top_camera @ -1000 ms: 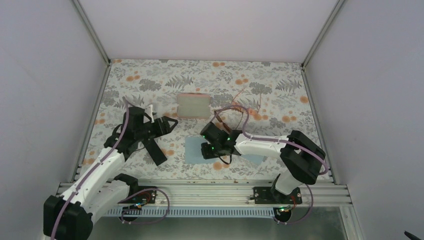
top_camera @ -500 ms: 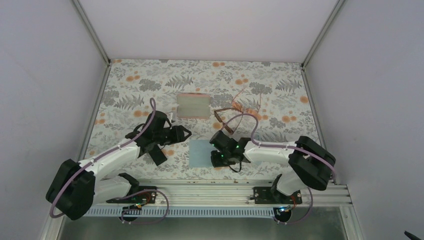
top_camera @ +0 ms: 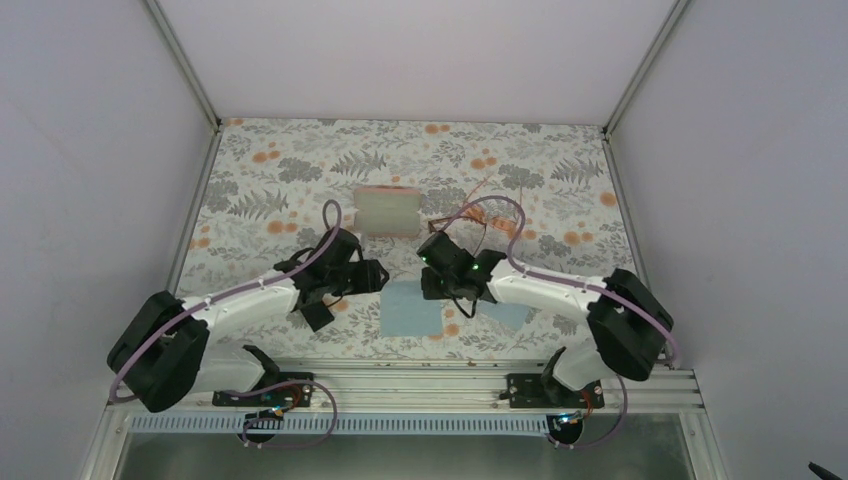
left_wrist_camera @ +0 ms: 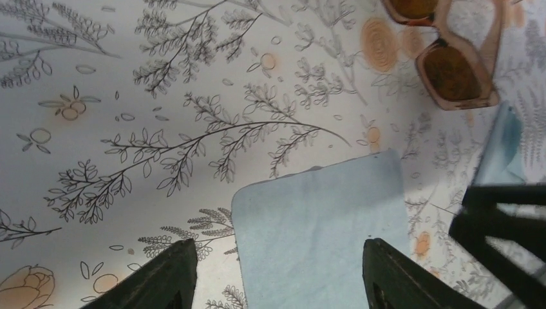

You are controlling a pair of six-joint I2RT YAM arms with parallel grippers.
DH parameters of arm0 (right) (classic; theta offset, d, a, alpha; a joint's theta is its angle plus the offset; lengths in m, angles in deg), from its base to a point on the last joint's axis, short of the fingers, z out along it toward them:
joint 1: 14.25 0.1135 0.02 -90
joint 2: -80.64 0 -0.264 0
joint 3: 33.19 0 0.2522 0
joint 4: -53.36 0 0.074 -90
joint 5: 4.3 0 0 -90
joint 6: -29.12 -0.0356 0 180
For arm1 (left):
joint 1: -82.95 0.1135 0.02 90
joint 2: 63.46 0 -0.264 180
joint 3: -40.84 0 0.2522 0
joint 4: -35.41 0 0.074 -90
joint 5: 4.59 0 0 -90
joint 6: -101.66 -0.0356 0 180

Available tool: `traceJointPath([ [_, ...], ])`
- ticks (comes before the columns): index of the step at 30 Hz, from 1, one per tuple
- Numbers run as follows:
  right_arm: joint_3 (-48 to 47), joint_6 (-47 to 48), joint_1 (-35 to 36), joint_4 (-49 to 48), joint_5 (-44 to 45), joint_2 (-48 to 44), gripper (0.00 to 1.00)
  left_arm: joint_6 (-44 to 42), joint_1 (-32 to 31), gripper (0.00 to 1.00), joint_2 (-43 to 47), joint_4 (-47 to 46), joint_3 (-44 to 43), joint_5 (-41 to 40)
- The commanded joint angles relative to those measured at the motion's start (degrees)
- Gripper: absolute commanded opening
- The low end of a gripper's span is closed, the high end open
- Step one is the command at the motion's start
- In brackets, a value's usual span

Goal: Organize the sunglasses
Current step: Fold the glasses cleaning cloth at the center of the board.

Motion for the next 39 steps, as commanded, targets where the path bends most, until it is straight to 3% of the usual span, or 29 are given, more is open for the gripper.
traceJointPath([
  [1, -1.6, 5.8, -2.8, 2.3, 7.0, 5.5, 0.34, -1.7, -1.0, 0.59, -3.7, 1.0, -1.8, -1.1],
  [8, -4.1, 9.3, -3.9, 0.4, 7.0, 10.7, 0.29, -3.1, -2.6, 0.49, -9.8, 2.2, -4.9, -0.5],
  [25, -2.9, 11.0, -4.6, -3.1, 4.8, 15.8, 0.23, -2.3, -4.9, 0.43, -17.0, 5.9, -8.6, -2.7],
  [32, -2.8, 11.5, -4.5, -3.2, 3.8, 15.7, 0.21, -1.6, -5.2, 0.35, -18.2, 5.1, -8.7, -3.3],
  [39, -2.9, 11.7, -4.5, -3.4, 3.0, 16.4, 0.21, -0.5, -5.2, 0.34, -18.7, 7.3, -9.5, -9.2],
])
